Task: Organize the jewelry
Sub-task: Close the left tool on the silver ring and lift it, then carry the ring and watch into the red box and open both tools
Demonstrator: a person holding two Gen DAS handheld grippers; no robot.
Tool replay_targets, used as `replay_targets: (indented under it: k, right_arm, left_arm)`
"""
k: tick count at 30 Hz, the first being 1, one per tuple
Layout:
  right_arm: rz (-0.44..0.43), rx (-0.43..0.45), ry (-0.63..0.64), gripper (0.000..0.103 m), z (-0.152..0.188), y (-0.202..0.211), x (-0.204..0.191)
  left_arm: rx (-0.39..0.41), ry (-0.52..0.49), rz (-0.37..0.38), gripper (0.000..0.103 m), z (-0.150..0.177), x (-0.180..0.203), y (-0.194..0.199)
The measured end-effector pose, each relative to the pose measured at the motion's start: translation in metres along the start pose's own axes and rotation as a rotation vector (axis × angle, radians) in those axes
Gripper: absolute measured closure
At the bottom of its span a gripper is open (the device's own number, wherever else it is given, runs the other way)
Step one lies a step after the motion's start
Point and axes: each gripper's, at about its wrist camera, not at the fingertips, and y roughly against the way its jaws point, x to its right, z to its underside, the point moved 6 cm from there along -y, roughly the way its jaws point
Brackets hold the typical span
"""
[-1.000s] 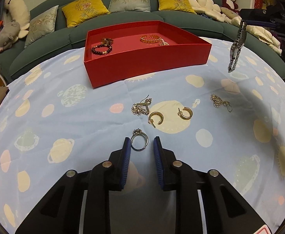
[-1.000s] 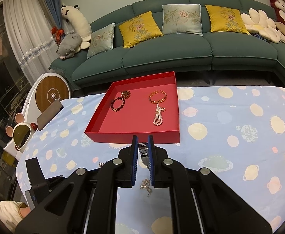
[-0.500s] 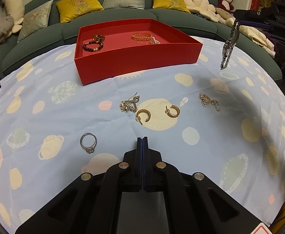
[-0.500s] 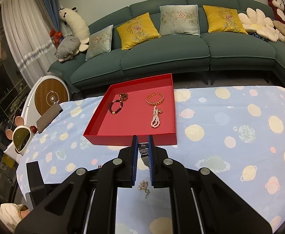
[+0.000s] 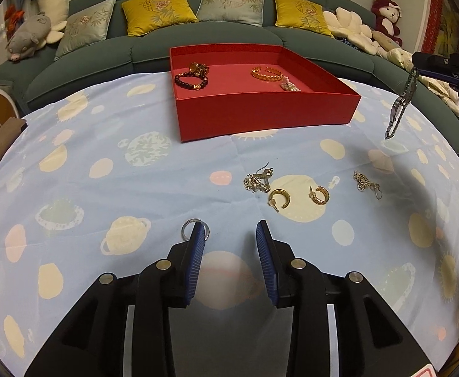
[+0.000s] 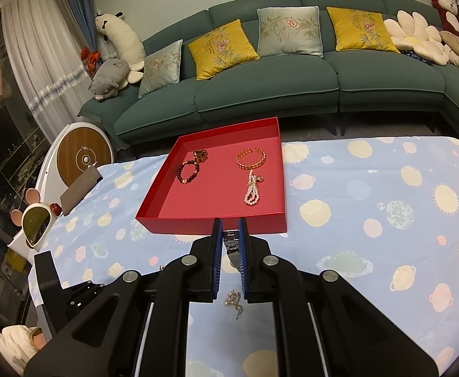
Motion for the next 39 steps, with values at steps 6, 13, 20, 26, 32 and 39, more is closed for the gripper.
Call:
replay_targets:
  k: [6,13,20,26,32,39]
  right_arm:
    - [0.000,-0.003,-0.002,0.094,-0.001,-0.001,0.000]
    - [-0.007,-0.007,0.000,0.094,-0.001,-0.004,-0.002]
    - [-0.007,-0.006,0.001,0.094,-0.001,-0.004,-0.003]
    - [-0.011,-0.002,-0.002,0.094,-0.002,-0.004,-0.006]
    - [-0.035,-0.019,0.023,0.094,0.001,-0.009,-0.021]
    - [-0.048,-0.048,0.041,0.094,0.007,-0.022,-0.037]
  left_arm:
    - [-0.007,0.008,-0.038,0.070,0.003,-0.008,-0.006]
    - [0.001,0.013,-0.087,0.070,0.000,-0.017,-0.015]
    - [0.002,-0.015,-0.082,0.085,-0.001,-0.011,-0.015]
    - [-0.004,-0.040,-0.058,0.086,-0.002,0.001,-0.015]
    - [0.047,-0.022,0.014,0.086,-0.033,0.021,0.003]
    - [0.152,-0.003,0.064,0.086,-0.085,0.039,0.027]
